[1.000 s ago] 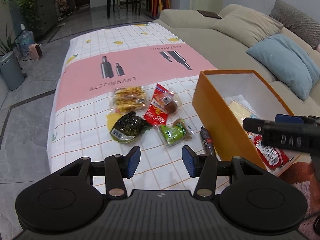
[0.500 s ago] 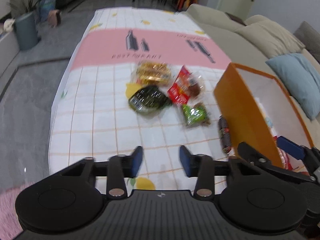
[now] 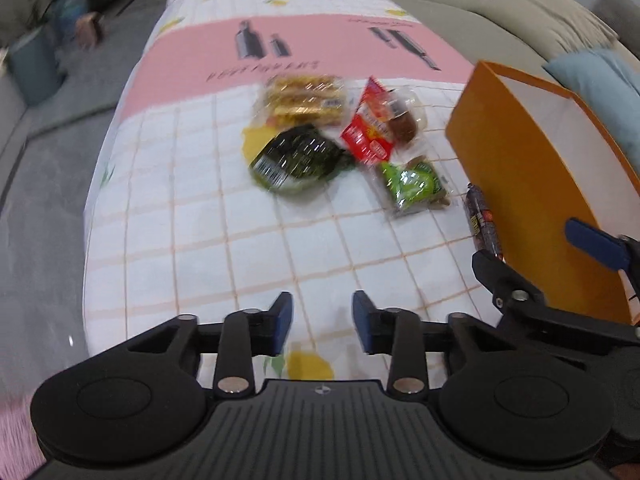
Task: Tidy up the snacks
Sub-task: 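Move the left tool to the green raisin bag while the right tool reaches the sausage stick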
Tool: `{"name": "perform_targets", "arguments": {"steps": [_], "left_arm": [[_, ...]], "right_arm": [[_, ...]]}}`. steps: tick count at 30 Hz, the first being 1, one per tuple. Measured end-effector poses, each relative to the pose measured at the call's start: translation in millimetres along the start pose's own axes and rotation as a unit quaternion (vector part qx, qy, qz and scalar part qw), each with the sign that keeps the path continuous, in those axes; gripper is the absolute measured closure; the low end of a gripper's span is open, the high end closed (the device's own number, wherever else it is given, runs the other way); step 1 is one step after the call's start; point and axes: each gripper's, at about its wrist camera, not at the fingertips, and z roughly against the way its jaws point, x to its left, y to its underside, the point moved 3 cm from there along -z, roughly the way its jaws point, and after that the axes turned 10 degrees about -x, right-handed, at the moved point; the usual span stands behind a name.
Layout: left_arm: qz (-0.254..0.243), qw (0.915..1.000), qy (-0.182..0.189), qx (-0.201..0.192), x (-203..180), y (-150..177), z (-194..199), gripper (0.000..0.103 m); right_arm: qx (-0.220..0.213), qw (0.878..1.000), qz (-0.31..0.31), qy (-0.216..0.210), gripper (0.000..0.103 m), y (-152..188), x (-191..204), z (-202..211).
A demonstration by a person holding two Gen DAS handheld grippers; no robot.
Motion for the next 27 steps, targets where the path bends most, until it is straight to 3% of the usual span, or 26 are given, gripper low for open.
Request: {"name": "perform_targets", "arguments": {"steps": [6,11,13,19,23,27], "left_arm": [[-0.057,0.9963,0.052,-0.036,-7,-29,-11,0.054],[-0.133,0.9860,0.080,-0.061,-17,-47,-19,0.054],[-0.172,0.9780,0.095,-0.069,-24,-50,-24,0.053],[-0.279,0.9476,0.135,-0.077,-38,-51,-44,0.053],[-0.322,0.9316,0.155,-0.064,-42,-51,-58,0.053],[-0.355,0.9193,0.161,-0.055,-48,-54,-69,0.053]], "right_arm": [[0.025,0.998,0.041,0.034,0.036,8,0,-27],[0.049,0.993,0.078,0.068,0.046,14,6,-48],[0.055,0.989,0.104,0.088,0.053,17,11,-57],[0.092,0.979,0.131,0.127,0.059,30,17,-80],[0.110,0.979,0.110,0.128,0.062,35,15,-89],[0.128,0.980,0.082,0.129,0.072,42,8,-96]]}}
